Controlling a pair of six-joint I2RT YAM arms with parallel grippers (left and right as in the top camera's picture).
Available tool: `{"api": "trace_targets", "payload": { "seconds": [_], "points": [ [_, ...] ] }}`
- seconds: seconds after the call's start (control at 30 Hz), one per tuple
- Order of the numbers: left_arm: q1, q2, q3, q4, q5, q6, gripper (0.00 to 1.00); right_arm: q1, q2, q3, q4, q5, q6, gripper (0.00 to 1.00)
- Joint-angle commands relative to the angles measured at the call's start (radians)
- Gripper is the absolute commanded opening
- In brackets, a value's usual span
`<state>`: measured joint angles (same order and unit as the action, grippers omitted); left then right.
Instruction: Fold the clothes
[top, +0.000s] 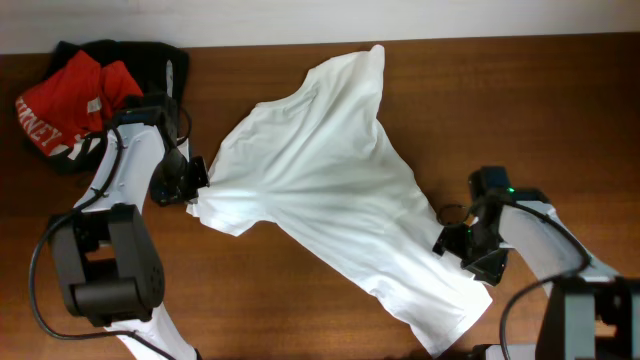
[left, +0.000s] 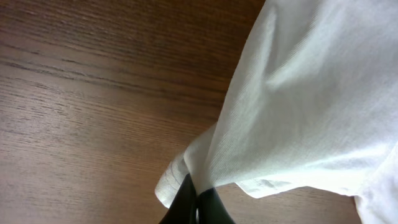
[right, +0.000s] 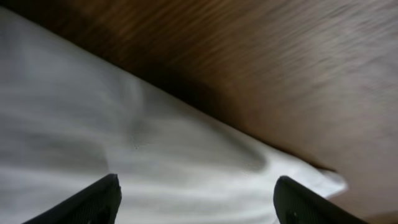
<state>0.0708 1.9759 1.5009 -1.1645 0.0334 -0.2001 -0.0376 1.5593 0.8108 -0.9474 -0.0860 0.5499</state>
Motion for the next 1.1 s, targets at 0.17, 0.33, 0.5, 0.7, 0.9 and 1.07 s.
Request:
{"api": "trace_targets", "payload": {
  "seconds": [0.17,0.33,0.5,0.7,0.9,1.07],
  "points": [
    [0.003,0.004,0.015,-0.014,-0.006,-0.009,0.00,0.103,0.084,-0.005,0.121,0.047,0.018,0.61],
    [0.003,0.004,0.015,-0.015,-0.004,-0.009,0.00,0.098,0.084,-0.005,0.151,0.119,0.017,0.19],
    [0.003,0.004,0.015,-0.016,0.005,-0.009,0.00,0.008,0.084,0.035,0.205,0.148,0.011,0.04],
    [0.003,0.004,0.015,-0.019,0.066,-0.029,0.00,-0.168,0.084,0.349,0.162,0.145,-0.112,0.04],
    [-0.009,0.004,0.015,-0.014,0.189,-0.032,0.00,-0.205,0.084,0.667,0.068,0.143,-0.131,0.99],
    [-0.057,0.004,0.015,0.008,0.191,-0.032,0.00,-0.205,0.085,0.711,-0.180,0.139,-0.130,0.99]
  ]
}}
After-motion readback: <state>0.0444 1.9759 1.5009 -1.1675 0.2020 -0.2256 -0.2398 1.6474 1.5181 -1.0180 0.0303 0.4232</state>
